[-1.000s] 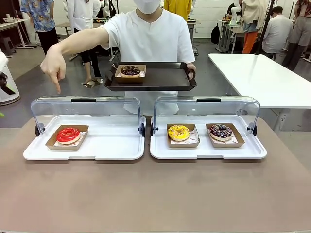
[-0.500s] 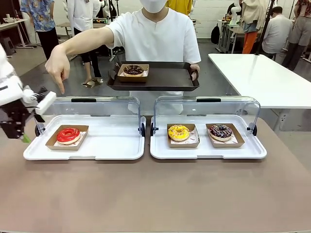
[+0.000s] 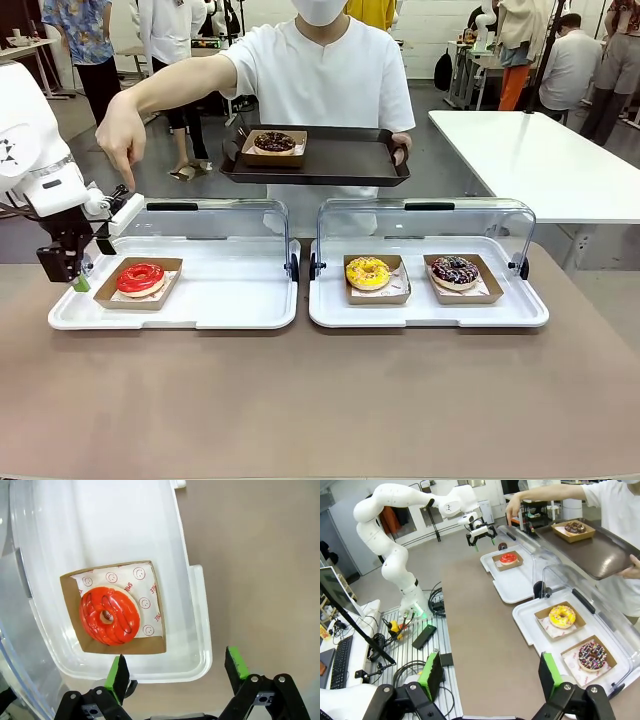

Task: Provide the desired donut to the person.
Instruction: Pick up and lift the Paper togo box containing the Donut pointed at by the person.

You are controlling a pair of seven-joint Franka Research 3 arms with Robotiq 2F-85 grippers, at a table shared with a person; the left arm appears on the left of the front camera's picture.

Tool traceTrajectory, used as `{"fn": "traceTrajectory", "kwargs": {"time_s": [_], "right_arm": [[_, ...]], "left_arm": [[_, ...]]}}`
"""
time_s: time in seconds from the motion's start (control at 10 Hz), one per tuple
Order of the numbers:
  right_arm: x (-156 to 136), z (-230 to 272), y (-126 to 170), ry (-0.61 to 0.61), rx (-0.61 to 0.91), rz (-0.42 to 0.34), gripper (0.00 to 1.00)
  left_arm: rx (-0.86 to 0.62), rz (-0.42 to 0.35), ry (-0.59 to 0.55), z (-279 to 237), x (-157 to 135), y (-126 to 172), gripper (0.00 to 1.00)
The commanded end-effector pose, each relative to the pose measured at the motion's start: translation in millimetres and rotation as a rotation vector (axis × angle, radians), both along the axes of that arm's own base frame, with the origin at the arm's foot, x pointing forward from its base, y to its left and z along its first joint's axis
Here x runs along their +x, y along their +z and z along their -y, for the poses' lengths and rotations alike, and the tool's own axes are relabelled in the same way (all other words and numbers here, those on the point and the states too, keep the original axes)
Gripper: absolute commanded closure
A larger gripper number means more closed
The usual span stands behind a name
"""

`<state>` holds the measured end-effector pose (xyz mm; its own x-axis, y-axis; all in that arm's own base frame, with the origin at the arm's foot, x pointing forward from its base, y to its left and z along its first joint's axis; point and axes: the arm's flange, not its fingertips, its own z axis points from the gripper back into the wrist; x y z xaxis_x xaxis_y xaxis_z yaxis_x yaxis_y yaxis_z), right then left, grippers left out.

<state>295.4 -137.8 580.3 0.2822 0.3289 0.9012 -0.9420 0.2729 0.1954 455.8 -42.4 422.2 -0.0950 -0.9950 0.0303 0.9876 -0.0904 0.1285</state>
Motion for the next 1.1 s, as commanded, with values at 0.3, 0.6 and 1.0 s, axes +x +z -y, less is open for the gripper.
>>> {"fn": "traceTrajectory", "kwargs": {"time_s": [0.3,0.6,1.0], "right_arm": [[0.8,0.0,-0.4,0.008,0.011,0.006,0.00],[0.8,0.0,-0.4,0.008,0.011,0.006,0.00],[0.8,0.0,-0.4,0.008,0.011,0.006,0.00]], "left_arm": [[0.003,-0.004,-0.015,1.6,-5.6,1.3,0.00],[0.000,-0.004,-0.006,2.1,-1.7,0.0,0.00],[-0.008,-0.052,-0.026,-11.5,27.3,-28.1,0.00]]}}
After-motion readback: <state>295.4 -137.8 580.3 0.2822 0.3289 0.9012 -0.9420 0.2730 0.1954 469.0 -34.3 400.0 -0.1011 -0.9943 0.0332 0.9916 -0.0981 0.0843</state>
